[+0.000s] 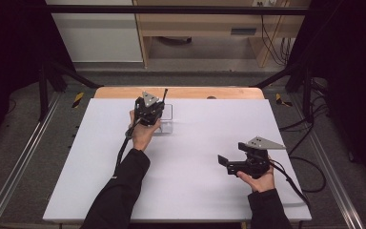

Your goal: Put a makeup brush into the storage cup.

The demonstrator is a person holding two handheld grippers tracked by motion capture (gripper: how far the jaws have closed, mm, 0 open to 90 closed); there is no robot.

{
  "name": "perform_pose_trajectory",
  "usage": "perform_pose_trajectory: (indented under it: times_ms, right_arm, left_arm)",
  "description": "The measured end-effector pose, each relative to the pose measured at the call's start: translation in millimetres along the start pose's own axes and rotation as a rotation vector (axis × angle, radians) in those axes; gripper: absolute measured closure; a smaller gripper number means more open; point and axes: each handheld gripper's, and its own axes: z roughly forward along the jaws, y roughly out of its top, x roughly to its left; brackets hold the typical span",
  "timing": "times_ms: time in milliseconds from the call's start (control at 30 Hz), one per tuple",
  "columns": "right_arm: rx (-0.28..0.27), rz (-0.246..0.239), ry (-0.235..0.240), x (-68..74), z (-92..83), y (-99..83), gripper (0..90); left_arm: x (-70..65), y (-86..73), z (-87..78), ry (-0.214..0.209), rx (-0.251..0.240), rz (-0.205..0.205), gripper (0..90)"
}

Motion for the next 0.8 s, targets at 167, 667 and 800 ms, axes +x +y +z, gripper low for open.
perform_pose_trajectory:
  times_ms: [167,667,800]
  right_arm:
    - [0.001,-0.003,0.000,0.8,0.4,0.3,4.5]
    - [-0.005,-0.001,-0.003,1.1,-0.4,0.9,4.5]
    - [-0.002,-0.004,-0.006,1.1,0.2,0.7,4.5]
  left_arm:
    - [4.3,-3.2,-6.5,-0.013,-0.012,-0.019,81.8]
    - [0.2,10.7,-57.0,-0.116,-0.113,-0.030,61.0]
    - [-2.9,9.6,-69.0,-0.140,-0.134,-0.029,56.2]
